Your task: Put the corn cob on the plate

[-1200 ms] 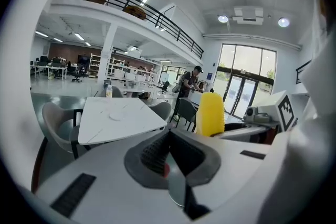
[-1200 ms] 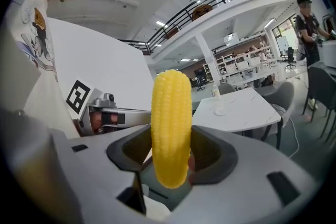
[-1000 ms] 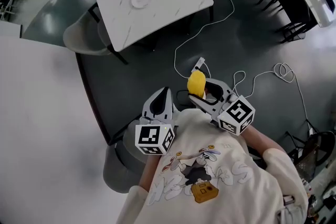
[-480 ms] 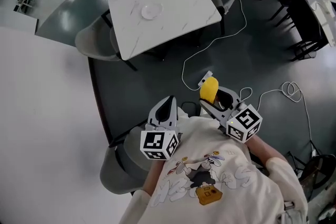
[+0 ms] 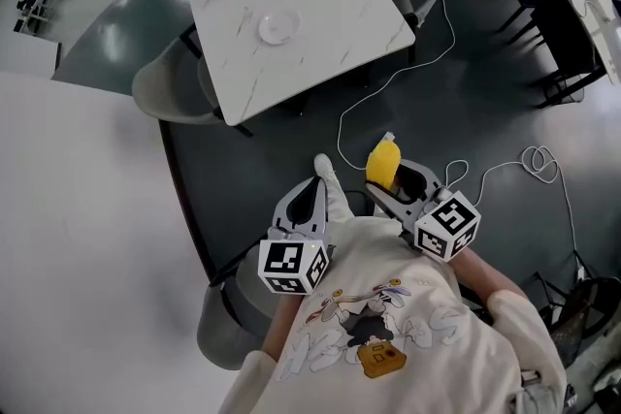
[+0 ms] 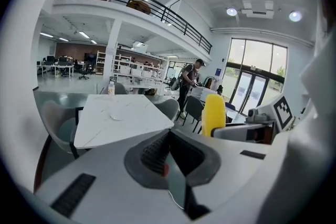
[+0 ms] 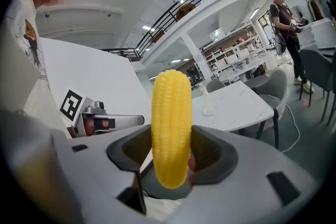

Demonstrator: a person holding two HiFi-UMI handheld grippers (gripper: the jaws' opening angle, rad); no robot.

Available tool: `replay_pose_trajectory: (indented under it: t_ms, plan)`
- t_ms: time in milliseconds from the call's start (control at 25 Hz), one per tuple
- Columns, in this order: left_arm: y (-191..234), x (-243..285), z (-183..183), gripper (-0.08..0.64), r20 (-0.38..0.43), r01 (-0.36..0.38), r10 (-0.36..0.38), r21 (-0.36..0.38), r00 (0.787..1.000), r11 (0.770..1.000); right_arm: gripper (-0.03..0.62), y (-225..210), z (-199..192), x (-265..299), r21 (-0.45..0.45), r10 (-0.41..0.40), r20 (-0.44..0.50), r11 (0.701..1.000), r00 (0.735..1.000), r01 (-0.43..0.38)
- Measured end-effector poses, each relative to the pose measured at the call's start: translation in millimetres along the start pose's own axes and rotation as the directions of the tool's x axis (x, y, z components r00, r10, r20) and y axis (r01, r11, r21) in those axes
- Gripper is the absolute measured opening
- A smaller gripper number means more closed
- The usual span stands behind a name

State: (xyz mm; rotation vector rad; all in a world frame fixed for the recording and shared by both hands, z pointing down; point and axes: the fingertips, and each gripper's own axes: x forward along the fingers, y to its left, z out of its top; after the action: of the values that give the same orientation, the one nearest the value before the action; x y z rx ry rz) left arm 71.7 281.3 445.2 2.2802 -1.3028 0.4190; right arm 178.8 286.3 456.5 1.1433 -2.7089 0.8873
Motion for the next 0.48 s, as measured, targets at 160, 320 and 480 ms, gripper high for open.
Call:
replay_pose_trajectory:
  t_ms: [160, 320, 480]
  plan:
    - [34, 23, 19, 0.006, -0.009, 0.054, -0.054, 0.004, 0.998, 0.999, 0.222, -1, 18, 39, -0.038, -0.033, -0.012, 0.999, 0.999, 0.033]
    - [84, 38, 48, 0.006, 0.007, 0.073, -0.073, -0.013, 0.997, 0.997, 0.222, -8, 36, 84, -0.011, -0.079, -0.013, 0.997, 0.997, 0.079]
    - [132, 42, 74, 0.006, 0.011, 0.087, -0.086, -0.021, 0.996, 0.996, 0.222, -6, 55, 129, 0.006, -0.105, -0.006, 0.994, 0.994, 0.105]
